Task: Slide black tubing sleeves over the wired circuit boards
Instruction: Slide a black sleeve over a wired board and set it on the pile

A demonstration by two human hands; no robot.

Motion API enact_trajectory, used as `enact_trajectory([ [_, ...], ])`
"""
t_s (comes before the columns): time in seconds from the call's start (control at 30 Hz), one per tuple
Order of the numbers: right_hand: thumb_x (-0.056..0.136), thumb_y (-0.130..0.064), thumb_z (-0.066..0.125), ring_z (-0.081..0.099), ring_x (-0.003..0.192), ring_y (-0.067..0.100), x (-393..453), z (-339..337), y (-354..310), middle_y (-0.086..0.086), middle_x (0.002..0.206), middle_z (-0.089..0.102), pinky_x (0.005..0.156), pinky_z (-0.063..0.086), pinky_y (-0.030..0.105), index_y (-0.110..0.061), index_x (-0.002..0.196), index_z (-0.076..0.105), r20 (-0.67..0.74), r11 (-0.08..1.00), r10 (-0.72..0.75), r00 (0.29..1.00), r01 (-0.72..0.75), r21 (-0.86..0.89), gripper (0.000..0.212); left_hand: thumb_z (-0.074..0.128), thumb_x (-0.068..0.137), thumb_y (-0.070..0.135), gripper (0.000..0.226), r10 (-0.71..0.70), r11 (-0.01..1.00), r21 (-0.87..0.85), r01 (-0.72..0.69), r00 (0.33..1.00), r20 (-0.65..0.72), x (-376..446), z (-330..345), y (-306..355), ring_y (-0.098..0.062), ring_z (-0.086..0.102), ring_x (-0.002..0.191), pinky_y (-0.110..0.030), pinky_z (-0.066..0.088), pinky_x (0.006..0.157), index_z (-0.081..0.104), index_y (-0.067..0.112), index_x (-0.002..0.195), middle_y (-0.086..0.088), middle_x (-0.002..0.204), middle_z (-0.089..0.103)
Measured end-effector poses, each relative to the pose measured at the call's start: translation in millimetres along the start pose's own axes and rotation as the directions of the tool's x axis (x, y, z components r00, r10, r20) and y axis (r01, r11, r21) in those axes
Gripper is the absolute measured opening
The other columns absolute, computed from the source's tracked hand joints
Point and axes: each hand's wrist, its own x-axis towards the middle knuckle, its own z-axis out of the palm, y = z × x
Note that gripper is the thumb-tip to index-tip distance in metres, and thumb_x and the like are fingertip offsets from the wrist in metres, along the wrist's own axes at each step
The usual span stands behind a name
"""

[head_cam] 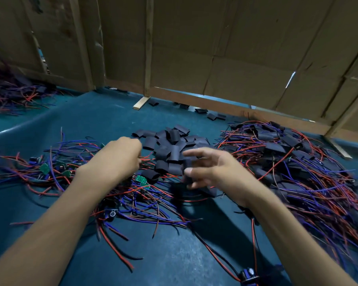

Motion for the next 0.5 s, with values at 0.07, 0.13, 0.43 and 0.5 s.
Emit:
enact_trajectory([
  [0.07,0.09,0.009,0.065,0.067,0.089,0.038,-1.4,16.2,8.6,0.017,0.095,0.063,0.083,0.059,0.048,-0.005,0.133,0.057,0.14,0.999,0.009,0.99,-0.013,0.032,0.046,0.063,0.096,0.028,0.016,0.035,0.999,-0.035,-0.038,0.996,-0.078,-1.0,-1.8,4.2,-0.035,0.064,0.107,-0.038,0.049,0.082,0.071,0.019,0.106,-0.013,0.111,0.068],
  [0.13,0.092,0.008,0.063,0.068,0.089,0.039,-1.4,27.9,16.4,0.016,0.095,0.063,0.075,0.061,0.04,-0.007,0.138,0.052,0.21,0.998,0.03,0.977,-0.041,0.046,0.05,0.064,0.096,0.027,0.013,0.066,0.993,-0.089,-0.079,0.988,-0.139,-1.9,-4.5,7.7,-0.034,0.062,0.105,-0.036,0.045,0.078,0.072,0.02,0.104,-0.01,0.108,0.066],
  [0.43,0.094,0.001,0.064,0.064,0.083,0.033,4.4,13.0,8.9,0.016,0.103,0.061,0.063,0.061,0.035,0.0,0.138,0.052,-0.093,0.996,0.093,0.991,-0.093,0.014,0.046,0.061,0.098,0.025,0.028,0.242,0.877,-0.299,-0.376,0.884,-0.401,-6.8,-5.8,18.0,-0.033,0.054,0.105,-0.037,0.041,0.093,0.065,0.01,0.122,-0.011,0.111,0.058],
  [0.5,0.093,0.0,0.067,0.065,0.074,0.025,1.3,9.8,0.7,0.011,0.103,0.059,0.061,0.063,0.036,-0.004,0.138,0.055,-0.136,0.995,0.046,0.99,-0.057,-0.08,0.047,0.062,0.098,0.017,0.025,0.276,0.815,-0.315,-0.486,0.804,-0.527,-9.8,-8.1,22.1,-0.029,0.054,0.1,-0.026,0.036,0.088,0.066,0.008,0.121,-0.009,0.106,0.06],
])
